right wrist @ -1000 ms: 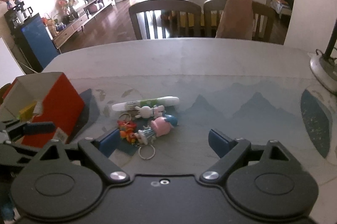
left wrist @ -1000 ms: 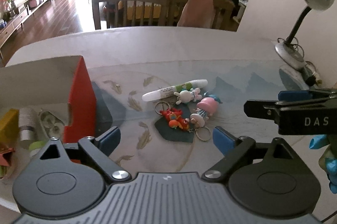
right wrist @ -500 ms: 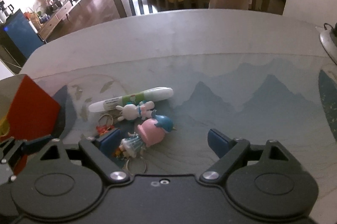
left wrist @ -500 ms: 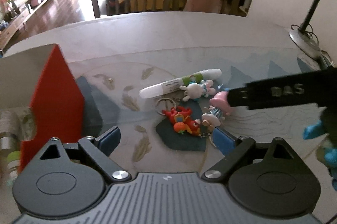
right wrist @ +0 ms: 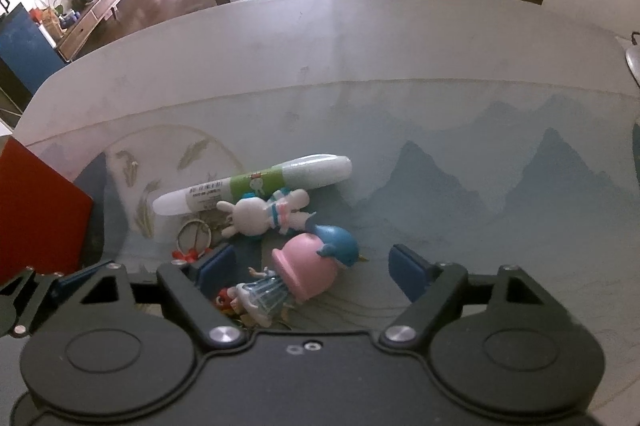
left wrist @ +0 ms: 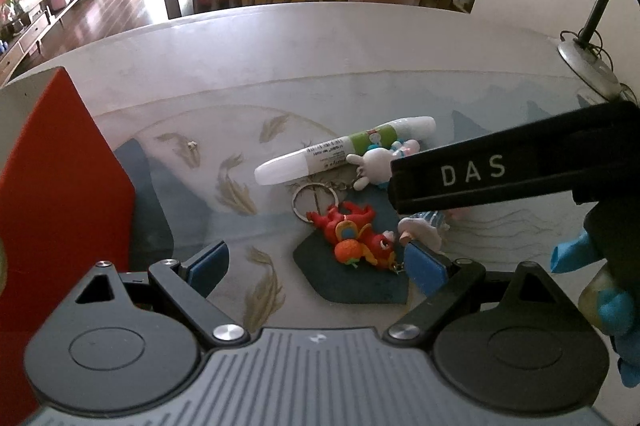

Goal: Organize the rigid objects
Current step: 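Grasp the red dragon keychain with left tool while right grasps pink pig figurine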

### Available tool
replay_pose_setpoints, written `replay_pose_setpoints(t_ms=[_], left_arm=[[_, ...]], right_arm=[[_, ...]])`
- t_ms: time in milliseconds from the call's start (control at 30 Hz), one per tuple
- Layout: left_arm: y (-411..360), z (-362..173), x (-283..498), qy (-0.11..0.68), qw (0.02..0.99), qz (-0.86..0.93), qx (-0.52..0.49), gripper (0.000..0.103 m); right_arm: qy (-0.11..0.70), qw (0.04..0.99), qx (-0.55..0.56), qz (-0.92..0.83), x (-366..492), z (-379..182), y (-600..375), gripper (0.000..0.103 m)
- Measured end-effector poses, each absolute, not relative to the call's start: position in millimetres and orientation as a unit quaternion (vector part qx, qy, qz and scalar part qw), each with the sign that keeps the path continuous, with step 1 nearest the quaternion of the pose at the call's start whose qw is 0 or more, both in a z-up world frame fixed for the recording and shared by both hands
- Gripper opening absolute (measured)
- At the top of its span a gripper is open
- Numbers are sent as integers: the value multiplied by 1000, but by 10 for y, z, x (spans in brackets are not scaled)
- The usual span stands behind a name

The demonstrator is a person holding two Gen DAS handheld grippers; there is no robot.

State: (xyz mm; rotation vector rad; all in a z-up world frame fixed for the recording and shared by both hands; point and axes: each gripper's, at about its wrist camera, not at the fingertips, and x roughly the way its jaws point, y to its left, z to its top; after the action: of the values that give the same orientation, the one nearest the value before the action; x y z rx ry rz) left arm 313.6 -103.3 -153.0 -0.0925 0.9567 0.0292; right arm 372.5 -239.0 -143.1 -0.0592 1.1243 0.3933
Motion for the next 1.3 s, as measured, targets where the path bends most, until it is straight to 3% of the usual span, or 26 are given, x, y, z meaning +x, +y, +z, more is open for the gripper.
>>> replay_pose_setpoints(t_ms=[367, 500, 800, 1200, 1300], left_arm=[[-1095, -1588, 3133, 441, 897, 6, -18, 94], [-1137, -1597, 3132, 440, 898, -4, -8, 79], [-1236, -1607, 3116, 430, 902, -22, 11, 67], [-1246, -1579, 3139, 436, 899, -36, -2, 34], [-1250, -1568, 3138, 439, 897, -39, -7, 34]], right_arm=[[533, 827, -18, 181, 3723, -1472, -2440, 66], [532, 827, -14, 182, 3718, -1472, -2509, 66], [528, 829, -13, 185, 3672, -1472, -2726, 65], [528, 826, -23, 198, 3534, -1477, -2922, 65], [524, 826, -29, 204, 3465, -1449, -2957, 65]])
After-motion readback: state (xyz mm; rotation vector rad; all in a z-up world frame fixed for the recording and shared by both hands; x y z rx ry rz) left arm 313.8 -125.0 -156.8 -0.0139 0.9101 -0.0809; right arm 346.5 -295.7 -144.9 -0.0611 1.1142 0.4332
